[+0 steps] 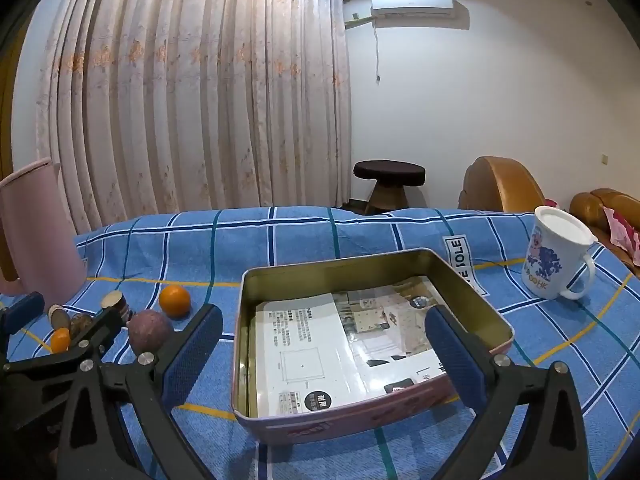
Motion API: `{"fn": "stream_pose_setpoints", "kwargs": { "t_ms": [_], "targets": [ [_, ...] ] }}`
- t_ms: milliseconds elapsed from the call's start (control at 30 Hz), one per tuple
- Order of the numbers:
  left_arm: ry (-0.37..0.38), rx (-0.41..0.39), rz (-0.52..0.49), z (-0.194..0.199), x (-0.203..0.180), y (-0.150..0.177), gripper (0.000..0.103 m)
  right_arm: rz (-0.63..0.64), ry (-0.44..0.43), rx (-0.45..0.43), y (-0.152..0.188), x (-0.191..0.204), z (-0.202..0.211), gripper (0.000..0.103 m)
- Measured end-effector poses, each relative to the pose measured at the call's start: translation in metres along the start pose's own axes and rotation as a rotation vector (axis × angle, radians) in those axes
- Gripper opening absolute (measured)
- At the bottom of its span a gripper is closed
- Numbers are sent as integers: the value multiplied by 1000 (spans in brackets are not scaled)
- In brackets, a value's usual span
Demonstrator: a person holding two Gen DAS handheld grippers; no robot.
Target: Organize fruits
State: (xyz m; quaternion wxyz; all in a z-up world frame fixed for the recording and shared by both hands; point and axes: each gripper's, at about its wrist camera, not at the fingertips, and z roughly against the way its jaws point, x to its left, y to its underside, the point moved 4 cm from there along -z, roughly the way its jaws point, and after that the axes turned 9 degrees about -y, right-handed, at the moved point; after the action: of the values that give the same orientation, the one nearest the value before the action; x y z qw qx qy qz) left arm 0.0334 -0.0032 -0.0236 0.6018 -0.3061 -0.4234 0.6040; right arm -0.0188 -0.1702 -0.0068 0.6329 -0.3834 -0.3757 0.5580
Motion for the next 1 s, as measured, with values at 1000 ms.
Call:
{"fn": "stream_pose_setpoints", "kwargs": {
  "t_ms": [1000],
  "targets": [
    [4, 6, 6, 2, 4, -3, 103, 4, 2, -8, 4, -1, -3, 102]
  ]
}}
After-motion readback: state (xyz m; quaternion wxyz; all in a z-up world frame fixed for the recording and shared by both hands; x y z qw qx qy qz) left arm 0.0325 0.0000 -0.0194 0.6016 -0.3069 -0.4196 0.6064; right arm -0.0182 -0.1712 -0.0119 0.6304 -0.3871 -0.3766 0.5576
